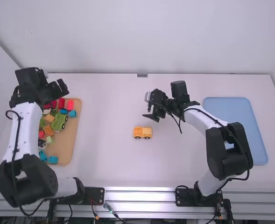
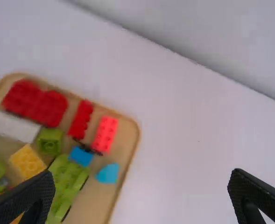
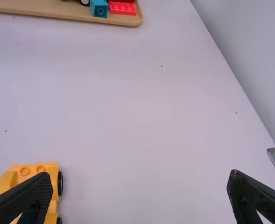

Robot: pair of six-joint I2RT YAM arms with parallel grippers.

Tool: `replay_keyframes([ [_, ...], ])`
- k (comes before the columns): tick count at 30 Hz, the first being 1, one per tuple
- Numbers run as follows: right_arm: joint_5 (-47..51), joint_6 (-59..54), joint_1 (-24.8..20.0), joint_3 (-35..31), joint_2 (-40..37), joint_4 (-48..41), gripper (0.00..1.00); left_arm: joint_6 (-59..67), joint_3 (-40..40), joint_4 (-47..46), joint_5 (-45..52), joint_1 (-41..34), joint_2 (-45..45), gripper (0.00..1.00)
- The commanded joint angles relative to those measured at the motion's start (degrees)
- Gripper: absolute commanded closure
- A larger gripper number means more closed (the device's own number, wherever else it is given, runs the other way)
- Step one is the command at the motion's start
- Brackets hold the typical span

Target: Assemble lego blocks to make yellow taxi

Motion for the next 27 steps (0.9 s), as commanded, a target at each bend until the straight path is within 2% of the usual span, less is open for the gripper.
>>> replay_keyframes([
  [1,0.52,0.31,0.74,-0.31,0.0,0.33,0.01,-7.34,9.22,-6.99,-8.96,2.05,7.39,0.01],
  [4,2.89,0.37,1.66,-0.31,0.0,0.87,0.01,-10.71,20.74,-17.42,-13.16,3.39,17.51,0.01],
  [9,6.08,0.35,2.89,-0.31,0.0,0.92,0.01,-14.32,34.47,-30.58,-13.16,5.35,30.75,0.01],
  [13,9.57,3.56,3.58,-0.31,0.0,1.53,0.01,-16.61,40.35,-34.88,-11.93,7.39,39.04,0.01],
  [18,10.32,4.44,3.48,-0.31,0.0,1.29,0.01,-16.59,40.44,-34.95,-11.76,9.51,44.26,0.01],
  [27,10.12,5.03,3.5,-0.31,0.0,2.99,0.01,-16.37,33.92,-28.7,-12.24,9.79,44.81,0.01],
])
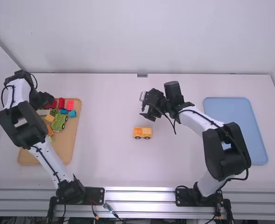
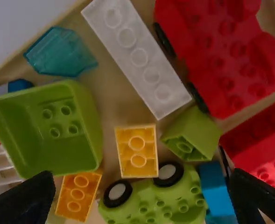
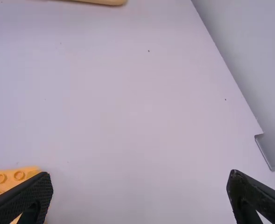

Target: Assemble lego blocks to make yellow taxi

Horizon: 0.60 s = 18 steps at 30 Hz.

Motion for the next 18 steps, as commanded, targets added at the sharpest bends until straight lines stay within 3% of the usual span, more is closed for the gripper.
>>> replay_keyframes([
  [1,-0.13,1.25,-0.13,-0.31,0.0,0.5,0.01,-0.22,-2.36,0.55,-0.02,-0.55,0.24,0.02],
  [2,-0.09,1.51,-0.13,-0.31,0.0,0.76,0.01,-0.28,-3.15,1.05,-0.07,-0.55,0.24,0.13],
  [6,-0.09,2.21,-0.13,-0.31,0.0,1.18,0.01,-0.42,-5.2,2.29,-0.02,-0.63,0.24,0.26],
  [8,0.11,2.25,-0.13,-0.31,0.0,1.31,0.01,-0.46,-5.33,2.21,-0.02,-0.63,0.24,0.41],
  [18,0.07,2.23,-0.15,-0.31,0.0,1.27,0.01,-4.72,-6.86,2.75,0.0,-0.63,0.24,0.4],
])
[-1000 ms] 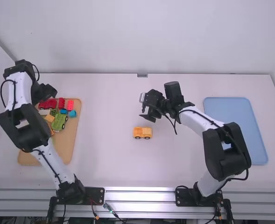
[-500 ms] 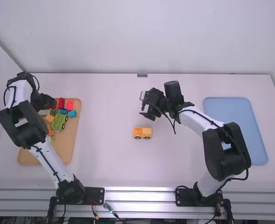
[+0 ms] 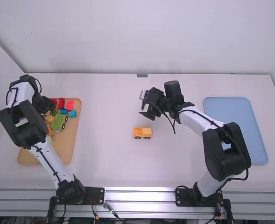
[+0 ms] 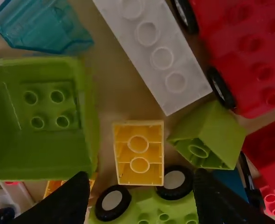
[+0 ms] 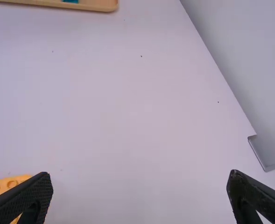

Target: Assemble lego blocks to make yellow taxi

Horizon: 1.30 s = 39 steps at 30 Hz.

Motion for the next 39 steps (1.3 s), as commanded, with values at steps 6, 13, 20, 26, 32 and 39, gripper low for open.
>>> replay_keyframes([
  [6,-0.11,0.39,-0.15,-0.31,0.0,-0.04,0.01,-1.7,-2.84,-0.15,-0.02,-0.31,0.24,0.43],
  [13,-0.11,0.42,-0.15,-0.31,0.0,-0.33,0.01,-1.66,-4.42,1.64,-0.02,-0.31,0.24,0.44],
  [20,-0.11,0.39,-0.15,-0.31,0.0,-1.09,0.01,-1.64,-6.75,3.67,-0.09,-0.31,0.24,0.46],
  [26,-0.13,0.39,-0.09,-0.31,0.0,-1.25,0.01,-0.98,-7.85,5.4,-0.46,-0.31,0.24,0.49],
  [32,-0.13,0.42,-0.11,-0.31,0.0,-1.51,0.01,5.25,-8.17,7.37,-0.46,-0.31,0.24,0.44],
  [39,-0.13,0.39,-0.15,-0.31,0.0,-1.51,0.01,15.78,-7.45,8.96,-0.13,-0.13,0.22,0.33],
])
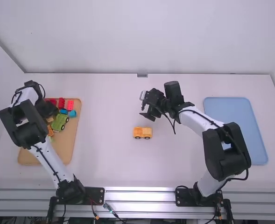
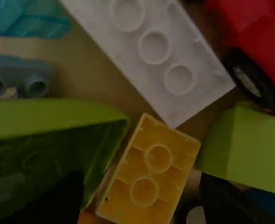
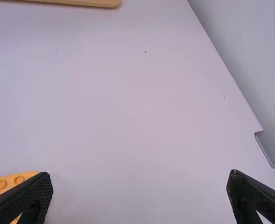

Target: Assemble lego blocks to make yellow taxi

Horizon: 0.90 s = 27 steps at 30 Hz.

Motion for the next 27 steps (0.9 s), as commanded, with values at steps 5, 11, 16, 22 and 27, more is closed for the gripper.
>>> replay_keyframes([
  [5,-0.33,0.37,-0.13,-0.28,0.0,-0.07,0.01,13.77,0.2,0.0,3.67,0.02,0.24,0.38],
  [11,-0.35,0.37,-0.13,-0.28,0.0,-0.09,0.01,13.68,-0.13,-0.15,5.62,0.02,0.22,0.44],
  [16,-0.35,0.37,-0.13,-0.28,0.0,-0.09,0.01,11.13,-0.13,-0.09,5.6,0.02,0.22,0.43],
  [22,-0.28,0.37,0.09,-0.28,0.0,-0.09,0.01,8.11,-0.15,-0.39,5.64,-0.31,0.22,0.47],
  [27,-0.22,0.37,-0.13,-0.28,0.0,-0.11,0.01,6.84,-0.2,-1.01,5.62,-0.31,0.22,0.63],
])
